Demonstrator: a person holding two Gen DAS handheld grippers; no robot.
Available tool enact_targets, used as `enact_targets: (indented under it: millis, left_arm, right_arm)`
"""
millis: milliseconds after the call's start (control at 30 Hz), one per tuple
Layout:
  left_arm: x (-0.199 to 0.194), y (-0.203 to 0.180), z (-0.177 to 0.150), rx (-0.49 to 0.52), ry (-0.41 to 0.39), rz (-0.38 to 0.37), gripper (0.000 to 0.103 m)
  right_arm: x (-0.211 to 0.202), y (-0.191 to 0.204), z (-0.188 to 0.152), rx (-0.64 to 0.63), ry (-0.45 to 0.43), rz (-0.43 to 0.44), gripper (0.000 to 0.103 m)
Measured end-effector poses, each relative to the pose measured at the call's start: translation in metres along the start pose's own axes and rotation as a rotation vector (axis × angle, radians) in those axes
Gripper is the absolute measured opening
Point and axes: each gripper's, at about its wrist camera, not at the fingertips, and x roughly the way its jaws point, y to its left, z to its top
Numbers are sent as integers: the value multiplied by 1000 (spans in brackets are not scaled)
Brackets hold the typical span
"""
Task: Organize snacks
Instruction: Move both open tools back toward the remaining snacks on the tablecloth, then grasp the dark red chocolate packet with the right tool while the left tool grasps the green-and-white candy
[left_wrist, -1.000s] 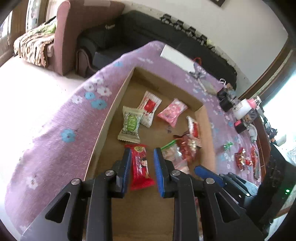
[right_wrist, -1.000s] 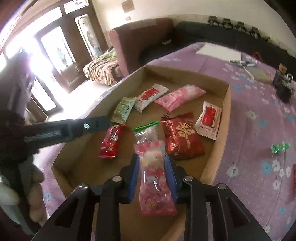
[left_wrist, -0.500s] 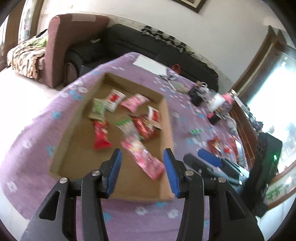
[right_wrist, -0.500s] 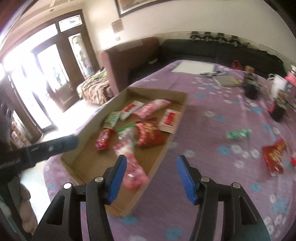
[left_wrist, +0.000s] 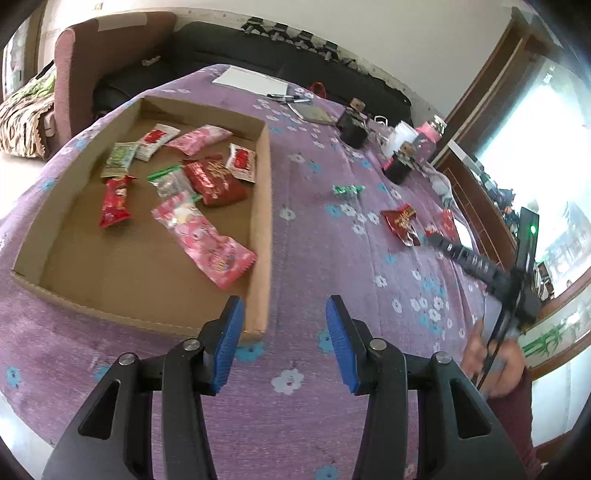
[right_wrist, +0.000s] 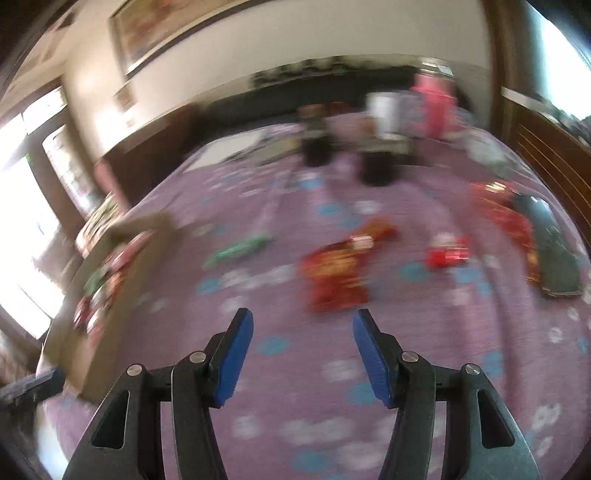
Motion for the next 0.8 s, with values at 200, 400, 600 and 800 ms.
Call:
enact_targets:
  millis: [200, 400, 600, 800]
  left_arm:
    - [14, -16, -2, 37, 39, 1, 44]
    - [22, -30, 12, 77, 69, 16, 44]
    - [48, -68, 60, 191, 56, 63, 44]
    - [107, -100, 108, 272, 89, 33, 44]
  right_arm:
    - [33, -51, 28, 107, 40, -22, 59]
    - [66, -38, 31, 68, 74, 13, 59]
    - [84, -15, 33, -29, 74, 46, 59]
    - [88, -16, 31, -31, 99, 35, 29]
